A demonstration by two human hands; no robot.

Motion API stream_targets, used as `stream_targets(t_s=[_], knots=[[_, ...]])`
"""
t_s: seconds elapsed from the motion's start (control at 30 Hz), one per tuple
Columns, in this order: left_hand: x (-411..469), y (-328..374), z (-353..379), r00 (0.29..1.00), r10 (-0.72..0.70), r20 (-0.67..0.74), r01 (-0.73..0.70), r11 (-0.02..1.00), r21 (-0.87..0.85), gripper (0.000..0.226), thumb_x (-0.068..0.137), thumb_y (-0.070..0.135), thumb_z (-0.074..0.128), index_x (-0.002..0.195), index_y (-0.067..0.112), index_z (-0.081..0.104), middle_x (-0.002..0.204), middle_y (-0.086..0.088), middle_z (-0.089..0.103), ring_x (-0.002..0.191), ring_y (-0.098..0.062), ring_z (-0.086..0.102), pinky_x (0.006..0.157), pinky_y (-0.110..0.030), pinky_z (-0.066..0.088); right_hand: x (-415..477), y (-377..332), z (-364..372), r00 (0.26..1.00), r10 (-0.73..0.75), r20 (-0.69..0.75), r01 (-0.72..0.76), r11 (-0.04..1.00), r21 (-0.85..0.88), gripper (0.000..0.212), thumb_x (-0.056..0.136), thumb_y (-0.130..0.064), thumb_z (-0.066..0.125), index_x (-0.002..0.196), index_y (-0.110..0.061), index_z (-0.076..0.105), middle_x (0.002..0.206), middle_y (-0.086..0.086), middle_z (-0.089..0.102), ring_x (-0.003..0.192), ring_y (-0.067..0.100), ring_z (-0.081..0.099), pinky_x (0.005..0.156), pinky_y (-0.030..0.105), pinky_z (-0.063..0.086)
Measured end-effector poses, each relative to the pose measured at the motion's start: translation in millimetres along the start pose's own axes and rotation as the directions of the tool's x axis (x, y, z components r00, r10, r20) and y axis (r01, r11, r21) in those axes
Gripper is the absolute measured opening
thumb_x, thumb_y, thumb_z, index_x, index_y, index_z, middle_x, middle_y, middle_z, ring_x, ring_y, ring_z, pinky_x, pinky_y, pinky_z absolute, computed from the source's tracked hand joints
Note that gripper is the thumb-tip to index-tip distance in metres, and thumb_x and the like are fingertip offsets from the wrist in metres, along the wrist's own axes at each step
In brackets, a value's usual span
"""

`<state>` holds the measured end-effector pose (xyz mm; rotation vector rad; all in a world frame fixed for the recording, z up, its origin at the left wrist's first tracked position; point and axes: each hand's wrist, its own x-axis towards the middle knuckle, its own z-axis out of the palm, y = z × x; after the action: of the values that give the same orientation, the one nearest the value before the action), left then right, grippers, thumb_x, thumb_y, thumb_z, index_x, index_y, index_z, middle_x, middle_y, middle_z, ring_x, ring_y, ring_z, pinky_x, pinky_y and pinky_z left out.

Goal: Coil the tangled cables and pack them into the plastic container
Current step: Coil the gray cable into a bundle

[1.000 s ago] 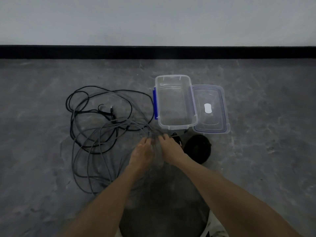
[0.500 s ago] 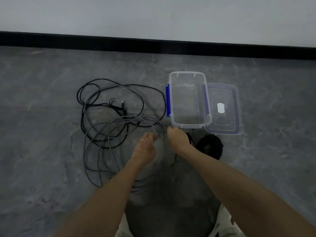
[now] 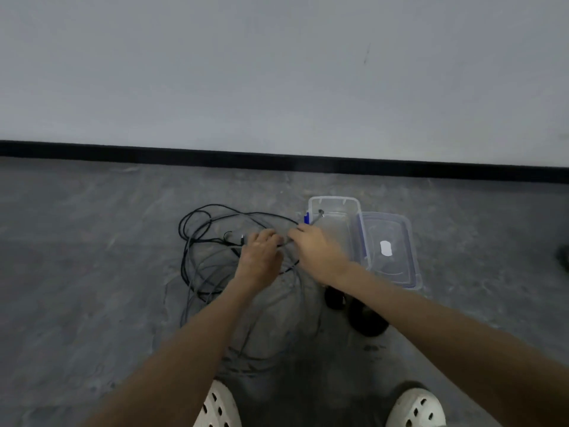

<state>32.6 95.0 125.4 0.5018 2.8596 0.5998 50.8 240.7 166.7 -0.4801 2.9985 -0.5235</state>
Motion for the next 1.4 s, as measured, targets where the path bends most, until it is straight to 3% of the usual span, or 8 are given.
stream_targets(t_s=[0.23,0.43,0.57,0.73,0.87,1.0,1.17,1.4], knots=[[-32,55,-82,0.997,0.033,0.065,-0.025,0.992,-0.121,0.035,0.103,0.030,0.041,0.085,0.005,0.059,0.090,-0.019,0.066,0.087,-0.033,0.060,0.076,-0.040,0.040,-37,-28,-84,0.971,-0.105,-0.214,0.136,0.981,0.137,0.019,0.082,0.007,0.052,0.097,0.003,0.062,0.105,0.015,0.059,0.093,0.029,0.058,0.079,0.044,0.049],[-52,112,-101,0.996,0.029,0.089,0.000,0.952,-0.308,0.026,0.096,0.006,0.045,0.076,0.003,0.060,0.078,-0.012,0.063,0.089,-0.034,0.063,0.061,-0.020,0.032,-49,-48,-116,0.866,0.087,-0.492,0.137,0.906,0.401,0.009,0.085,-0.001,0.063,0.093,-0.006,0.066,0.088,-0.004,0.062,0.082,-0.006,0.055,0.076,0.004,0.039],[-55,134,-103,0.990,0.066,0.121,-0.030,0.962,-0.273,0.016,0.092,0.002,0.045,0.091,0.002,0.061,0.095,-0.019,0.065,0.085,-0.031,0.057,0.064,-0.017,0.029,-52,-53,-115,0.813,0.165,-0.558,0.147,0.869,0.472,0.027,0.080,0.016,0.046,0.089,-0.004,0.062,0.086,0.003,0.065,0.082,0.005,0.057,0.074,0.010,0.045],[-64,107,-113,0.986,0.145,-0.078,-0.163,0.936,-0.312,0.020,0.094,0.023,0.058,0.114,0.023,0.058,0.114,0.009,0.057,0.107,-0.007,0.052,0.092,-0.021,0.039,-62,-38,-113,0.842,0.055,-0.536,0.194,0.897,0.397,0.037,0.057,0.021,0.034,0.075,-0.009,0.046,0.075,0.010,0.053,0.066,0.026,0.051,0.056,0.047,0.045],[-65,90,-125,0.932,-0.029,-0.360,-0.150,0.877,-0.456,0.011,0.094,0.024,0.061,0.093,0.033,0.053,0.095,0.019,0.059,0.091,0.004,0.056,0.078,-0.008,0.039,-65,-34,-119,0.852,-0.030,-0.522,0.237,0.912,0.335,0.034,0.055,0.017,0.030,0.068,-0.012,0.041,0.071,0.001,0.040,0.063,0.017,0.037,0.053,0.030,0.028],[-54,79,-124,0.931,-0.222,-0.290,-0.017,0.765,-0.643,0.019,0.092,0.029,0.063,0.101,0.030,0.047,0.105,0.005,0.058,0.100,-0.016,0.060,0.086,-0.035,0.052,-73,-21,-119,0.892,0.017,-0.452,0.178,0.905,0.386,0.039,0.054,0.023,0.034,0.068,-0.012,0.042,0.070,0.001,0.042,0.063,0.020,0.040,0.055,0.026,0.028],[-50,68,-123,0.971,0.074,-0.227,-0.153,0.923,-0.353,0.057,0.099,0.031,0.050,0.149,0.023,0.025,0.149,0.010,0.031,0.132,-0.008,0.034,0.106,-0.031,0.032,-84,-14,-122,0.928,-0.048,-0.369,0.201,0.900,0.388,0.038,0.054,0.028,0.035,0.065,-0.007,0.046,0.067,0.005,0.043,0.063,0.027,0.043,0.055,0.023,0.027],[-47,88,-116,0.969,0.242,0.047,-0.185,0.840,-0.510,0.027,0.104,0.011,0.037,0.104,0.021,0.063,0.075,0.010,0.066,0.072,0.003,0.060,0.072,-0.013,0.042,-82,-5,-125,0.863,0.108,-0.493,0.212,0.809,0.548,0.049,0.062,0.031,0.031,0.067,-0.017,0.036,0.072,0.010,0.051,0.071,0.026,0.054,0.057,0.034,0.041]])
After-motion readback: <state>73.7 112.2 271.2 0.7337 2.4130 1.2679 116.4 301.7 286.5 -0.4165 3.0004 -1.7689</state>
